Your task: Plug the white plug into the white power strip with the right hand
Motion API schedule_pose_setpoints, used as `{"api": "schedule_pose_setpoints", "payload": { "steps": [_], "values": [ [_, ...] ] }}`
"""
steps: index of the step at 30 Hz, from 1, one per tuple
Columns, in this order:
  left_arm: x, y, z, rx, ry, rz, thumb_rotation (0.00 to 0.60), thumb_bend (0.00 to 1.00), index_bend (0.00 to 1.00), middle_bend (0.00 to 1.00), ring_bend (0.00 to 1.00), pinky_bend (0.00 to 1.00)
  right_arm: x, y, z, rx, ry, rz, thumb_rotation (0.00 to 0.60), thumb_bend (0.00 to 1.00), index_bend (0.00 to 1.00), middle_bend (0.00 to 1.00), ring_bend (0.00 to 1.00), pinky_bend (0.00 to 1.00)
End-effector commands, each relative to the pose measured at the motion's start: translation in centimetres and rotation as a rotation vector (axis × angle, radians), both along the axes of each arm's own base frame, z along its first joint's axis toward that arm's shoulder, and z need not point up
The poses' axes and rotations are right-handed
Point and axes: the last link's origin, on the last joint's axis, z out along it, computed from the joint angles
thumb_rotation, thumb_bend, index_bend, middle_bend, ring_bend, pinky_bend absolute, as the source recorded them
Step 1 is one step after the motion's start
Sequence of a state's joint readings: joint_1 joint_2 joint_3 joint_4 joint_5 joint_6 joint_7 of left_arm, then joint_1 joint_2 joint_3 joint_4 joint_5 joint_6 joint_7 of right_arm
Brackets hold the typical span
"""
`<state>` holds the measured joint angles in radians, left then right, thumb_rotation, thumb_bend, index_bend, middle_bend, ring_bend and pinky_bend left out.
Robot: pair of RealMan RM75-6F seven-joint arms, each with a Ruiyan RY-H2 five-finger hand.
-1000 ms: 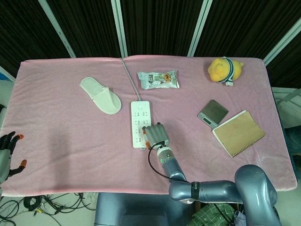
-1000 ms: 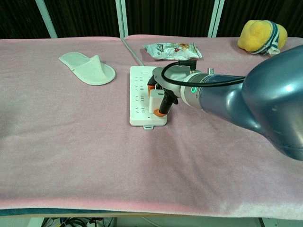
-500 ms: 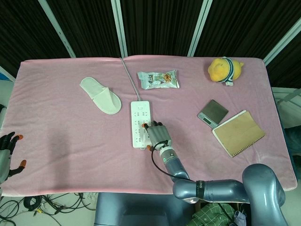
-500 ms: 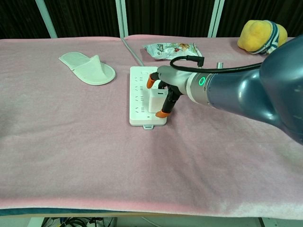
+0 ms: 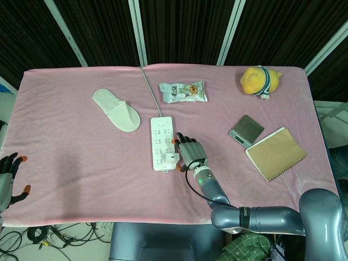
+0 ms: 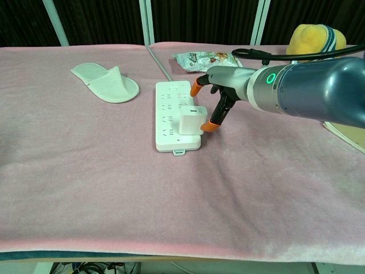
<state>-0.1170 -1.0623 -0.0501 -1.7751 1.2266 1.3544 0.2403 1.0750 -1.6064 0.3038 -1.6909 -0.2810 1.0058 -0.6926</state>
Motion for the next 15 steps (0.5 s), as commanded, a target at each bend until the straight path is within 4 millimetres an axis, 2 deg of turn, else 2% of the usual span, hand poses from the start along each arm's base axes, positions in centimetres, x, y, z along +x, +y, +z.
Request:
{"api": "schedule_pose_setpoints", "payload": {
  "steps": [1, 6, 9, 11, 15],
  "values": [
    [0.0, 0.0, 0.0, 0.0, 0.0, 0.001, 0.6, 0.34, 0.13, 0.03, 0.0, 0.0, 0.1, -0.1, 0.2, -0.004, -0.004, 0.006, 0.6, 0.18, 0.19, 0.02, 0.1, 0.15],
    [-0.1, 0.0, 0.0, 0.001, -0.002, 0.003, 0.6, 0.34, 0.13, 0.03, 0.0, 0.0, 0.2, -0.4, 2.1, -0.061, -0.027, 0.028, 0.6, 0.18, 0.19, 0.06, 0.11, 0.15],
    [0.0, 0.0, 0.0, 0.0, -0.001, 0.001, 0.6, 0.34, 0.13, 0.03, 0.0, 0.0, 0.0, -0.4, 3.4, -0.086, -0.051, 0.025, 0.6, 0.19, 0.22, 0.17, 0.2, 0.18],
    [0.0, 0.0, 0.0, 0.0, -0.002, 0.001, 0.6, 0.34, 0.13, 0.03, 0.0, 0.0, -0.2, -0.3, 4.2, -0.1, -0.068, 0.024, 0.6, 0.23, 0.28, 0.25, 0.29, 0.25],
    [0.0, 0.0, 0.0, 0.0, 0.0, -0.001, 0.6, 0.34, 0.13, 0.03, 0.0, 0.0, -0.3, 0.0, 5.3, -0.119, -0.106, 0.027, 0.6, 0.4, 0.44, 0.46, 0.5, 0.51]
  ]
}}
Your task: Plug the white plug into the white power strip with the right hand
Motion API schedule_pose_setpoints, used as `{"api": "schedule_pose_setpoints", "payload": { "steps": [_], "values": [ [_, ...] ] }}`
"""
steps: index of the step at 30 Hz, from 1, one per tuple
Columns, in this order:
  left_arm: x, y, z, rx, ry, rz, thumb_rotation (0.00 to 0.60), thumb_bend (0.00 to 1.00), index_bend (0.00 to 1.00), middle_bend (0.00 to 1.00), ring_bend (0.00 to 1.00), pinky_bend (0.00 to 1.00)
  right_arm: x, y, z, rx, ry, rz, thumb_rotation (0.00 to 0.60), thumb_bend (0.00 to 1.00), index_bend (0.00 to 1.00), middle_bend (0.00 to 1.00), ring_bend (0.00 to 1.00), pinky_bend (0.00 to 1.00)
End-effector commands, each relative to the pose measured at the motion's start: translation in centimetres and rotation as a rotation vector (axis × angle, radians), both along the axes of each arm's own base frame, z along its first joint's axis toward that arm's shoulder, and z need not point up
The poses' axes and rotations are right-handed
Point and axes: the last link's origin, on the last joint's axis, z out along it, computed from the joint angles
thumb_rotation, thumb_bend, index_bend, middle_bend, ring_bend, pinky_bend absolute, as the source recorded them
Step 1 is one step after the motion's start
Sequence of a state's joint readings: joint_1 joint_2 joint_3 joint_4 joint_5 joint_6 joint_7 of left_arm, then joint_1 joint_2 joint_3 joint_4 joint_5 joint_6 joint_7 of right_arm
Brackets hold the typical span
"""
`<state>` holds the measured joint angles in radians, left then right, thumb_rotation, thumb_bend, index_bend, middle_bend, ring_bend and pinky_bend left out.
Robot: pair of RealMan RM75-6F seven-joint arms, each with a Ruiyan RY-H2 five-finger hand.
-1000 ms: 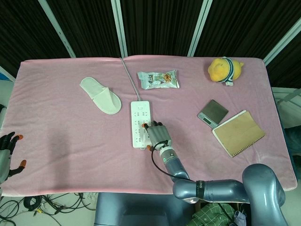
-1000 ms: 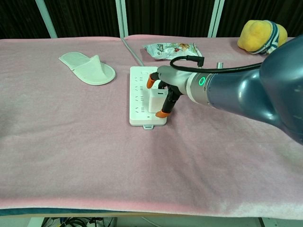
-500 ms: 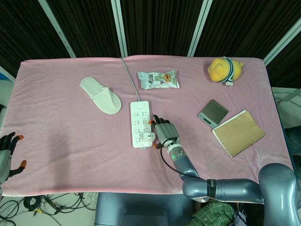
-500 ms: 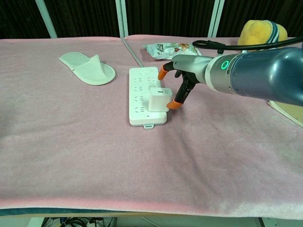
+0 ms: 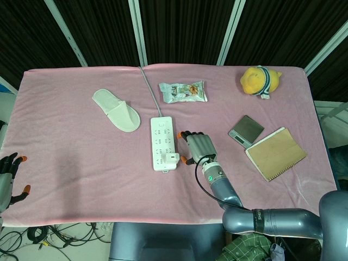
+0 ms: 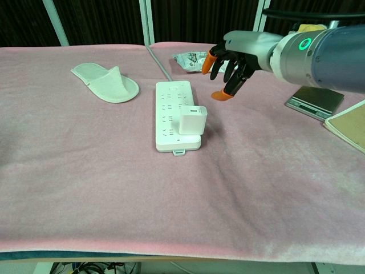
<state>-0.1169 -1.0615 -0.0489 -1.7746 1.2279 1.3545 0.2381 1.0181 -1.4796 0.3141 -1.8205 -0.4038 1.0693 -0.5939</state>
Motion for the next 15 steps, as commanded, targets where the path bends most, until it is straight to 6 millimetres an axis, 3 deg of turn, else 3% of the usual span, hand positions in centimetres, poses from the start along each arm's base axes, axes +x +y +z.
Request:
{"api": "schedule_pose_setpoints", "payload": {
  "steps": [1, 4, 5, 8, 15],
  "values": [
    [0.0, 0.0, 0.0, 0.0, 0.002, -0.001, 0.6, 0.34, 0.13, 0.03, 0.0, 0.0, -0.1, 0.2, 0.8, -0.02, -0.035, 0.006, 0.6, 0.45, 0.47, 0.5, 0.55, 0.58],
    [0.0, 0.0, -0.1, 0.0, 0.003, -0.002, 0.6, 0.34, 0.13, 0.03, 0.0, 0.0, 0.0, 0.4, 0.8, -0.033, -0.076, 0.007, 0.6, 0.58, 0.58, 0.62, 0.7, 0.79],
    [0.1, 0.0, -0.1, 0.0, 0.003, -0.002, 0.6, 0.34, 0.13, 0.03, 0.0, 0.0, 0.2, 0.6, 0.6, -0.027, -0.113, -0.002, 0.6, 0.6, 0.62, 0.64, 0.72, 0.81],
    [0.1, 0.0, -0.1, 0.001, 0.004, -0.001, 0.6, 0.34, 0.13, 0.03, 0.0, 0.0, 0.2, 0.7, 0.1, -0.013, -0.144, -0.004, 0.6, 0.64, 0.76, 0.69, 0.76, 0.84],
    [0.0, 0.0, -0.1, 0.002, 0.003, 0.004, 0.6, 0.34, 0.14, 0.03, 0.0, 0.0, 0.8, 0.3, -0.4, -0.028, -0.133, 0.036, 0.6, 0.64, 0.84, 0.75, 0.81, 0.88]
  ]
}}
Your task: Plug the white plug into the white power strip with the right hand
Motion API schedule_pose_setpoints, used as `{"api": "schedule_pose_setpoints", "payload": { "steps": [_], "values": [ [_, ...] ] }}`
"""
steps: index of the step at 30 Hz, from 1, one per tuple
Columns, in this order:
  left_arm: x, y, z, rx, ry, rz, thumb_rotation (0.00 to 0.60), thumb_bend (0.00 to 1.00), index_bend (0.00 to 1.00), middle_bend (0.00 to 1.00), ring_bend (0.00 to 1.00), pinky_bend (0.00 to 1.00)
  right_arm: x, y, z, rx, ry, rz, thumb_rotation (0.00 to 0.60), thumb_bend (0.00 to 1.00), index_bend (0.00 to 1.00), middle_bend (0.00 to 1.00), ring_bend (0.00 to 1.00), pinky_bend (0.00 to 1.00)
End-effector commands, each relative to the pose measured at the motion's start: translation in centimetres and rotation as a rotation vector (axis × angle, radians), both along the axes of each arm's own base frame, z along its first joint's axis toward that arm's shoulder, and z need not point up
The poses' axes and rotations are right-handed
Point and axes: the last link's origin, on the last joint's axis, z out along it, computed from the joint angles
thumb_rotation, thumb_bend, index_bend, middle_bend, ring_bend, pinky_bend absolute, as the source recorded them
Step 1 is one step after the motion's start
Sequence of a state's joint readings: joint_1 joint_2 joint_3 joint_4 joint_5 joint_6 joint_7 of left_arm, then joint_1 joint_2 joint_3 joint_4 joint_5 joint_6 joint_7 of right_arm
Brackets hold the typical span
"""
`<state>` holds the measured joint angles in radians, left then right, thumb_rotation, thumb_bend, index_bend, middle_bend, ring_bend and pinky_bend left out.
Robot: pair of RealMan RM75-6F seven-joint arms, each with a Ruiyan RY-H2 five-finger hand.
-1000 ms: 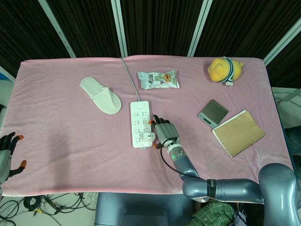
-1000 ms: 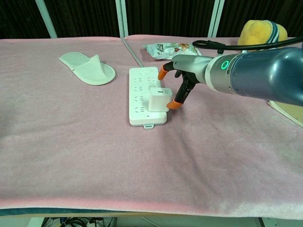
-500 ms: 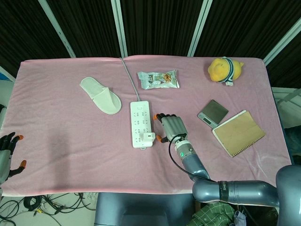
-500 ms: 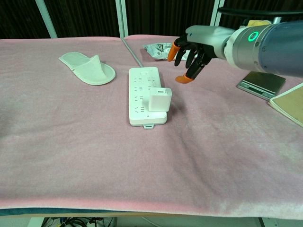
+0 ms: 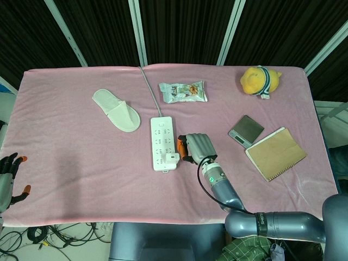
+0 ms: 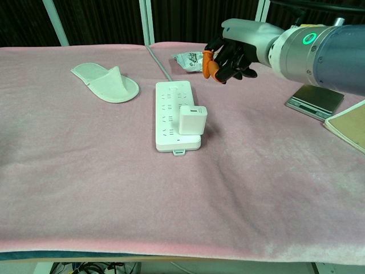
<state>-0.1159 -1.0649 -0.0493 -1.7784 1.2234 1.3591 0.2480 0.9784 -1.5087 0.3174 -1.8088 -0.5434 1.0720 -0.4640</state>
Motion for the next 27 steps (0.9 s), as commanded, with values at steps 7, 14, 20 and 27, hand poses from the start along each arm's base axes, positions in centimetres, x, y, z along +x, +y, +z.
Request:
{"api": "schedule_pose_setpoints", "payload": {
  "steps": [7, 14, 20, 27],
  "values": [
    [0.0, 0.0, 0.0, -0.005, -0.004, 0.003, 0.6, 0.34, 0.14, 0.03, 0.0, 0.0, 1.3, 0.4, -1.5, 0.005, 0.023, 0.041, 0.6, 0.64, 0.88, 0.78, 0.83, 0.88],
    [-0.1, 0.1, 0.0, -0.007, -0.007, 0.005, 0.6, 0.34, 0.14, 0.03, 0.0, 0.0, 2.3, 0.2, -3.2, 0.071, 0.139, 0.048, 0.6, 0.64, 0.91, 0.8, 0.85, 0.88],
    [-0.1, 0.1, 0.1, -0.009, -0.013, 0.007, 0.6, 0.34, 0.14, 0.03, 0.0, 0.0, 2.6, -0.3, -4.0, 0.088, 0.201, 0.031, 0.6, 0.64, 0.91, 0.8, 0.85, 0.88],
    [-0.1, 0.1, 0.1, -0.012, -0.011, 0.006, 0.6, 0.34, 0.14, 0.03, 0.0, 0.0, 2.4, -0.2, -4.7, 0.112, 0.229, 0.011, 0.6, 0.64, 0.92, 0.8, 0.85, 0.88]
  ]
}}
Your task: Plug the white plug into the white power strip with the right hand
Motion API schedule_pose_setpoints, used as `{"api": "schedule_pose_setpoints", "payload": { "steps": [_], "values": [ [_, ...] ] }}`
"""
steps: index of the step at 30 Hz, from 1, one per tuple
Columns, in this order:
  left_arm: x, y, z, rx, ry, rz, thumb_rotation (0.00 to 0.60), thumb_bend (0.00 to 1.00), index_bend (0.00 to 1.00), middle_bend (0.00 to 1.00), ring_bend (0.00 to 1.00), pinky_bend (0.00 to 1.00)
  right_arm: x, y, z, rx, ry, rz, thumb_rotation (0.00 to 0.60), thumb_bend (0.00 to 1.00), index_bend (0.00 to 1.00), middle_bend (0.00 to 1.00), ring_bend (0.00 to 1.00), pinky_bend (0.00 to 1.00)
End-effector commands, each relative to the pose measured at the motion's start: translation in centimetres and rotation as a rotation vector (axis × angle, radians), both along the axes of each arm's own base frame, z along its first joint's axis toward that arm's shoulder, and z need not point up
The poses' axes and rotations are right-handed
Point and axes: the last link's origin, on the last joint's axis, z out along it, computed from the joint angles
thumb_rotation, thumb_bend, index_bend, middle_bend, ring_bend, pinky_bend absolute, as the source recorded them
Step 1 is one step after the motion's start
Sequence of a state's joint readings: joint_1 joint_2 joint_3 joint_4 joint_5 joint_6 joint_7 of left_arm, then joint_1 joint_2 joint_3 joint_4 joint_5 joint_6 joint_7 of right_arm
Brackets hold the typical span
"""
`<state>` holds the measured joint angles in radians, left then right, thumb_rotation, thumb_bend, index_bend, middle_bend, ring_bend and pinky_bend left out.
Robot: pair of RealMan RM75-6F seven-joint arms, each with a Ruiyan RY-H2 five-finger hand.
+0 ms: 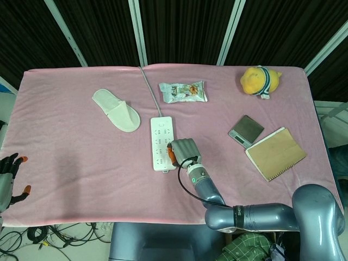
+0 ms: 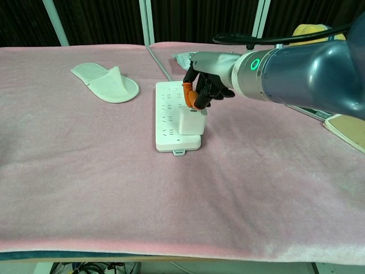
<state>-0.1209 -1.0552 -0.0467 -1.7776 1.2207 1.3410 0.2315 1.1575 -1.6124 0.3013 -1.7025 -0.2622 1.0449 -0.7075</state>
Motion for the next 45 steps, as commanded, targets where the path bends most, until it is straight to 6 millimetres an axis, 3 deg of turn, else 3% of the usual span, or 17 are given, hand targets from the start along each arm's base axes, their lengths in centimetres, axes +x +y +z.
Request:
{"api": "schedule_pose_setpoints", "payload": {
  "steps": [1, 45],
  "values": [
    [0.0, 0.0, 0.0, 0.002, -0.003, 0.001, 0.6, 0.34, 0.14, 0.03, 0.0, 0.0, 0.2, 0.1, -0.4, 0.011, 0.006, -0.002, 0.6, 0.64, 0.92, 0.8, 0.85, 0.88],
    [0.0, 0.1, 0.0, 0.0, -0.002, 0.004, 0.6, 0.34, 0.14, 0.03, 0.0, 0.0, 2.0, 1.1, -3.5, 0.071, 0.108, 0.015, 0.6, 0.64, 0.94, 0.81, 0.86, 0.89]
  ]
}}
